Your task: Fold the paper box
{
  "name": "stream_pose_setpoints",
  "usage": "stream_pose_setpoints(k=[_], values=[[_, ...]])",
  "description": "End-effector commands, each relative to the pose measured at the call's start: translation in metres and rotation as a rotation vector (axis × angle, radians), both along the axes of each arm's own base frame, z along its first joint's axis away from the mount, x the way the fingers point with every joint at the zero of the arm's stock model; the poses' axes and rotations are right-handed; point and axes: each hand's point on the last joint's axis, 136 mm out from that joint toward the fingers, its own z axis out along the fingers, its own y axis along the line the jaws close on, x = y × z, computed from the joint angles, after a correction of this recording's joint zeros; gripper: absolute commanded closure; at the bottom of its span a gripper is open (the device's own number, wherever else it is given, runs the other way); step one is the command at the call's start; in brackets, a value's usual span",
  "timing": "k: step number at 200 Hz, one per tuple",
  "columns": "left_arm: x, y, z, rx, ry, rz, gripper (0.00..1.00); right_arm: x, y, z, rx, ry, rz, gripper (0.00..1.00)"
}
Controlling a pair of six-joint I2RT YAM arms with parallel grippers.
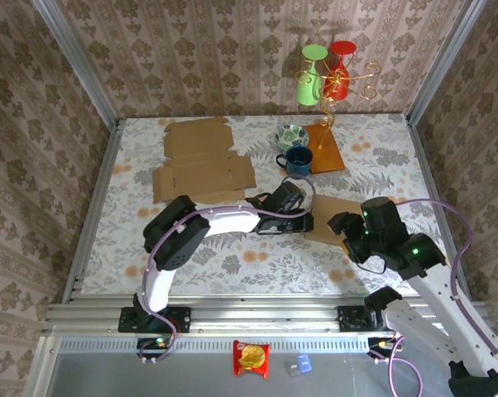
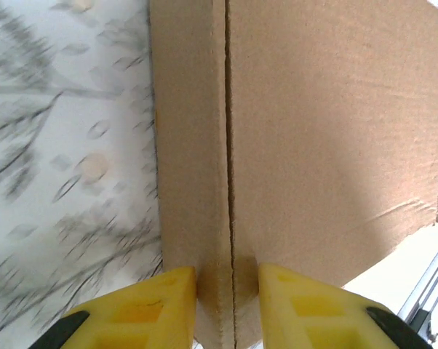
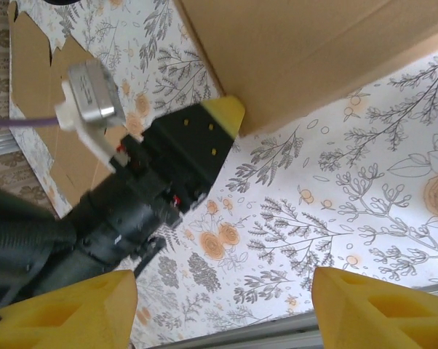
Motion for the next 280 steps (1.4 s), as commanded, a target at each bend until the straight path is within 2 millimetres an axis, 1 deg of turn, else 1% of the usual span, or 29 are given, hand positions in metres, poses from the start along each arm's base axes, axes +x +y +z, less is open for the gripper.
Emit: stream_pose_setpoints(k=[1,15,30,57,72,89,100,119,134,145,160,168,174,181,188,193,198,202,204,207,210,215,218,229,232,239,252,265,280], values=[[0.002,-0.022,-0.005,-0.028,0.010,-0.016,0.71,-0.012,-0.008,0.006,-0.047,-0.001,0.037,0.34],[0.004,-0.033,-0.007,-0.041,0.013,-0.023,0.69,-0.014,-0.011,0.009,-0.057,-0.006,0.042,0.34],[0.007,-0.039,-0.009,-0.052,0.009,-0.016,0.68,-0.015,-0.012,0.012,-0.065,-0.012,0.050,0.34],[0.013,-0.039,-0.002,-0.052,-0.023,0.005,0.63,-0.014,-0.013,0.018,-0.070,-0.028,0.064,0.34],[0.017,-0.029,0.004,-0.027,-0.053,0.031,0.57,-0.013,-0.013,0.019,-0.071,-0.031,0.066,0.34],[0.024,-0.010,0.016,-0.006,-0.101,0.082,0.55,-0.010,-0.013,0.019,-0.072,-0.042,0.067,0.34],[0.029,0.007,0.025,0.014,-0.138,0.120,0.54,-0.008,-0.012,0.020,-0.074,-0.051,0.068,0.34],[0.037,0.044,0.043,0.072,-0.216,0.184,0.53,-0.002,-0.012,0.023,-0.084,-0.072,0.070,0.34],[0.043,0.081,0.069,0.183,-0.329,0.210,0.53,0.004,-0.012,0.026,-0.106,-0.083,0.083,0.34],[0.048,0.110,0.097,0.289,-0.450,0.222,0.53,0.008,-0.011,0.026,-0.124,-0.082,0.094,0.34],[0.052,0.149,0.138,0.439,-0.650,0.221,0.49,0.016,-0.009,0.025,-0.133,-0.084,0.103,0.34],[0.053,0.168,0.152,0.496,-0.724,0.208,0.43,0.021,-0.006,0.025,-0.130,-0.089,0.108,0.34],[0.056,0.186,0.158,0.529,-0.755,0.224,0.29,0.024,-0.003,0.024,-0.127,-0.093,0.109,0.34],[0.063,0.212,0.162,0.550,-0.762,0.305,0.18,0.029,0.000,0.023,-0.123,-0.094,0.114,0.34],[0.070,0.244,0.154,0.550,-0.714,0.404,0.11,0.033,0.004,0.022,-0.120,-0.096,0.118,0.34],[0.073,0.267,0.148,0.516,-0.656,0.482,0.10,0.037,0.008,0.023,-0.119,-0.099,0.123,0.34],[0.079,0.291,0.143,0.456,-0.586,0.582,0.13,0.040,0.011,0.023,-0.121,-0.101,0.130,0.34],[0.080,0.309,0.132,0.413,-0.526,0.652,0.15,0.043,0.014,0.023,-0.120,-0.105,0.136,0.34],[0.082,0.318,0.132,0.384,-0.503,0.696,0.17,0.044,0.016,0.023,-0.121,-0.106,0.139,0.34],[0.080,0.329,0.120,0.360,-0.455,0.737,0.18,0.046,0.019,0.023,-0.122,-0.107,0.143,0.34],[0.080,0.345,0.115,0.320,-0.414,0.808,0.19,0.047,0.021,0.023,-0.125,-0.109,0.149,0.34],[0.078,0.363,0.106,0.260,-0.360,0.894,0.21,0.050,0.026,0.023,-0.128,-0.112,0.160,0.34],[0.079,0.378,0.101,0.229,-0.328,0.953,0.23,0.052,0.029,0.023,-0.129,-0.112,0.165,0.34],[0.075,0.413,0.087,0.136,-0.265,1.096,0.27,0.057,0.040,0.022,-0.131,-0.113,0.190,0.34],[0.073,0.417,0.084,0.119,-0.249,1.111,0.29,0.059,0.042,0.021,-0.131,-0.113,0.193,0.34],[0.072,0.434,0.077,0.091,-0.211,1.169,0.31,0.061,0.050,0.020,-0.129,-0.111,0.209,0.34],[0.073,0.450,0.058,0.028,-0.125,1.224,0.32,0.067,0.063,0.015,-0.126,-0.105,0.231,0.35],[0.079,0.457,0.041,-0.052,-0.050,1.256,0.33,0.071,0.073,0.012,-0.124,-0.096,0.252,0.35],[0.089,0.462,0.036,-0.066,-0.043,1.269,0.35,0.076,0.082,0.011,-0.129,-0.094,0.274,0.35]])
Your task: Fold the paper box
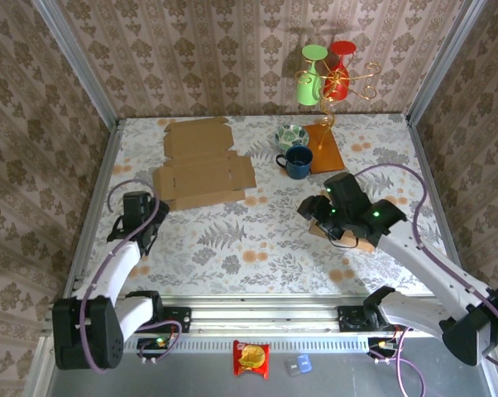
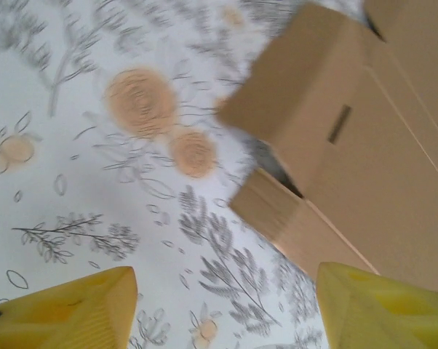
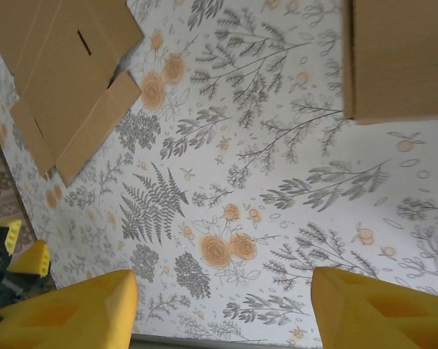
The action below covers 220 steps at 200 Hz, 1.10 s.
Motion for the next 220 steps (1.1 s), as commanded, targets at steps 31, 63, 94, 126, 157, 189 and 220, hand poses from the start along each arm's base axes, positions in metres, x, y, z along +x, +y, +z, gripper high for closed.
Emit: stream_pose_setpoints(k=[31,63,94,126,157,189,220], values=[[0.063,-0.017,-0.018,-0.388,-0.069,0.005,0.42,0.025,0.023,0.016,0.014,-0.064,0.029,0.35],[0.099,-0.007,-0.018,-0.410,-0.109,0.015,0.45,0.025,0.024,0.012,0.021,-0.059,0.028,0.35],[0.120,-0.001,-0.024,-0.419,-0.114,0.029,0.46,0.022,0.023,0.009,0.025,-0.052,0.022,0.35],[0.118,-0.005,-0.038,-0.440,-0.072,0.043,0.49,0.022,0.020,0.009,0.018,-0.055,0.010,0.35],[0.119,-0.006,-0.040,-0.442,-0.078,0.046,0.51,0.025,0.021,0.007,0.019,-0.050,0.007,0.35],[0.131,-0.006,-0.044,-0.469,-0.129,0.059,0.66,0.028,0.026,0.004,0.027,-0.038,0.015,0.35],[0.142,-0.009,-0.048,-0.493,-0.168,0.066,0.96,0.027,0.026,0.001,0.029,-0.029,0.010,0.35]])
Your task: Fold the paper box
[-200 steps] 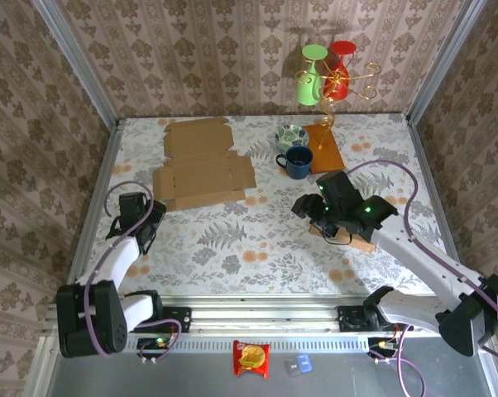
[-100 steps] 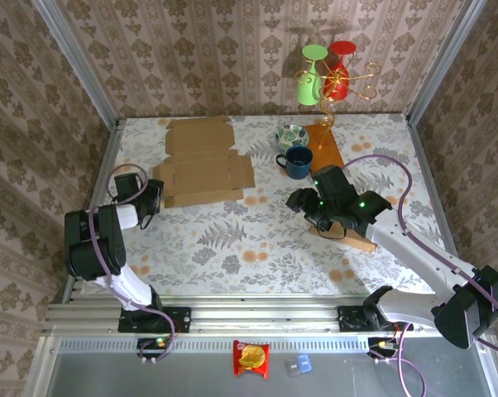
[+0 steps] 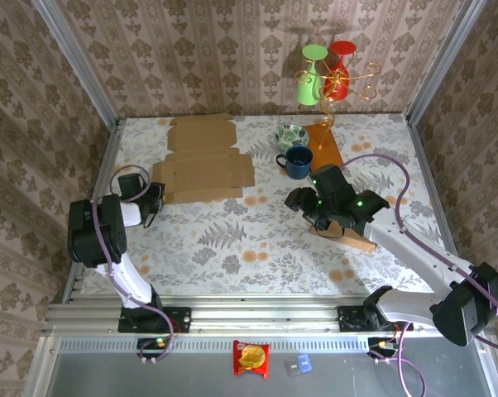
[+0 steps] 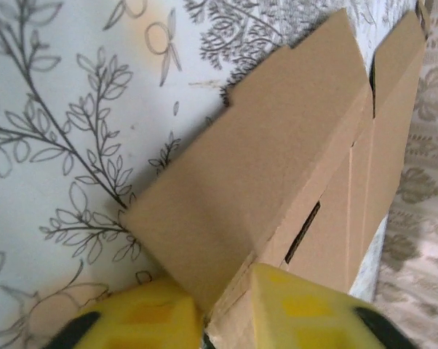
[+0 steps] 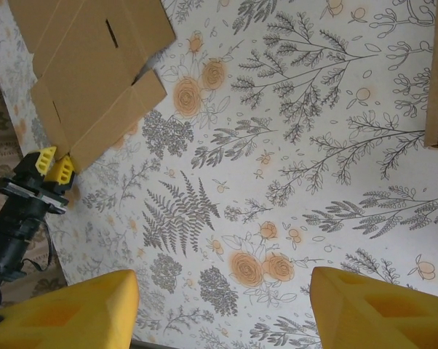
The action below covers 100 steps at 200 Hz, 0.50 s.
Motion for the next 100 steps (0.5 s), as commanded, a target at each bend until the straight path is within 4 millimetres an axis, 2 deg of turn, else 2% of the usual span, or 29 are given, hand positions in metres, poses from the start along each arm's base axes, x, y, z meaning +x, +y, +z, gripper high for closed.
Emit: stream_pose_setpoints(k=[1,5,23,55,68,100], values=[[0.013,-0.003,0.004,-0.022,-0.064,0.011,0.97,0.002,0.000,-0.001,0.009,0.001,-0.017,0.35],[0.014,-0.003,0.006,-0.025,-0.074,0.012,1.00,0.003,0.001,-0.002,0.012,0.001,-0.019,0.36],[0.016,-0.003,0.013,-0.021,-0.103,0.032,1.00,0.003,0.003,-0.004,0.040,0.003,-0.036,0.36],[0.013,-0.010,0.043,0.004,-0.158,0.056,1.00,0.013,0.019,-0.008,0.171,-0.042,-0.094,0.39],[0.008,-0.018,0.052,-0.005,-0.171,0.070,1.00,0.020,0.033,-0.008,0.238,-0.062,-0.116,0.39],[-0.011,-0.041,0.071,-0.036,-0.197,0.106,1.00,0.044,0.084,0.007,0.425,-0.158,-0.138,0.40]])
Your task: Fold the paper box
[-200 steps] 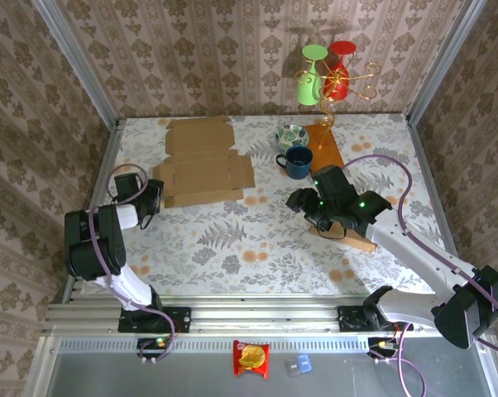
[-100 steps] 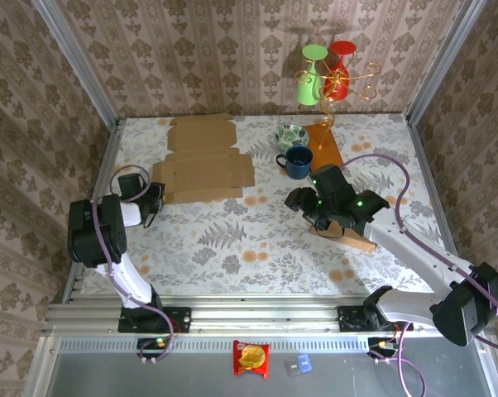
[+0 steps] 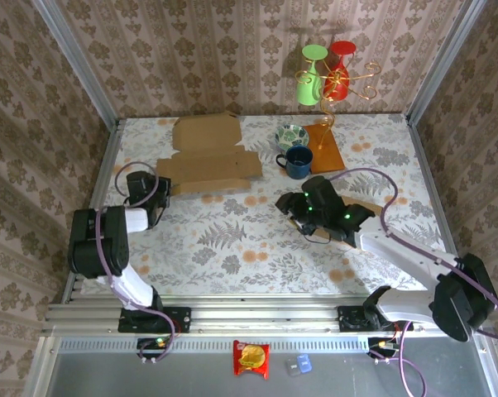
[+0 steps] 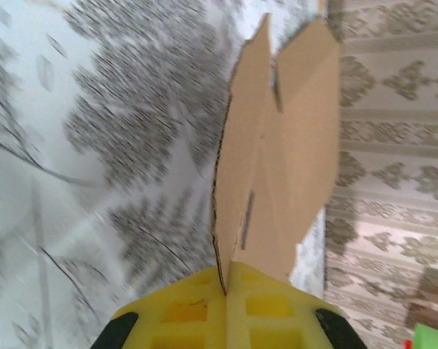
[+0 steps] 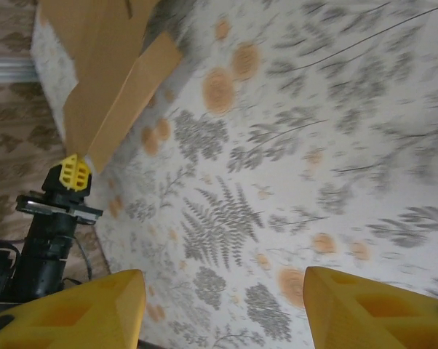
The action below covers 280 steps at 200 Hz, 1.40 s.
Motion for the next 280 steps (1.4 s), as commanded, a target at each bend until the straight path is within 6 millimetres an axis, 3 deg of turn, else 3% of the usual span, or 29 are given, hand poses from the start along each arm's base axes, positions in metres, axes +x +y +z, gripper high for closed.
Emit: stream_pose_setpoints(k=[1,11,14,43,79,99,139,183,228,248,280], values=[[-0.011,-0.007,0.017,-0.033,-0.037,0.078,1.00,0.032,0.042,0.033,0.217,-0.129,-0.069,0.40],[-0.021,-0.015,0.019,-0.040,-0.033,0.089,1.00,0.037,0.057,0.041,0.267,-0.157,-0.072,0.39],[-0.024,-0.017,0.020,-0.040,-0.032,0.092,1.00,0.041,0.062,0.033,0.265,-0.148,-0.078,0.39],[-0.053,-0.040,0.027,-0.055,-0.038,0.112,1.00,0.050,0.097,0.027,0.327,-0.171,-0.106,0.36],[-0.080,-0.066,0.039,-0.056,-0.063,0.127,1.00,0.053,0.117,0.009,0.354,-0.161,-0.138,0.35],[-0.093,-0.070,0.042,-0.053,-0.057,0.148,1.00,0.055,0.116,-0.005,0.359,-0.152,-0.173,0.36],[-0.110,-0.089,0.043,-0.051,-0.057,0.121,1.00,0.057,0.114,-0.013,0.366,-0.139,-0.202,0.39],[-0.113,-0.093,0.052,-0.046,-0.073,0.119,1.00,0.047,0.107,-0.028,0.368,-0.086,-0.228,0.41],[-0.114,-0.094,0.054,-0.044,-0.075,0.116,1.00,0.023,0.090,-0.032,0.335,-0.055,-0.249,0.36],[-0.116,-0.095,0.054,-0.044,-0.072,0.111,1.00,0.031,0.087,-0.039,0.372,-0.068,-0.294,0.37],[-0.118,-0.097,0.052,-0.044,-0.064,0.101,1.00,0.054,0.100,-0.037,0.425,-0.090,-0.304,0.40]])
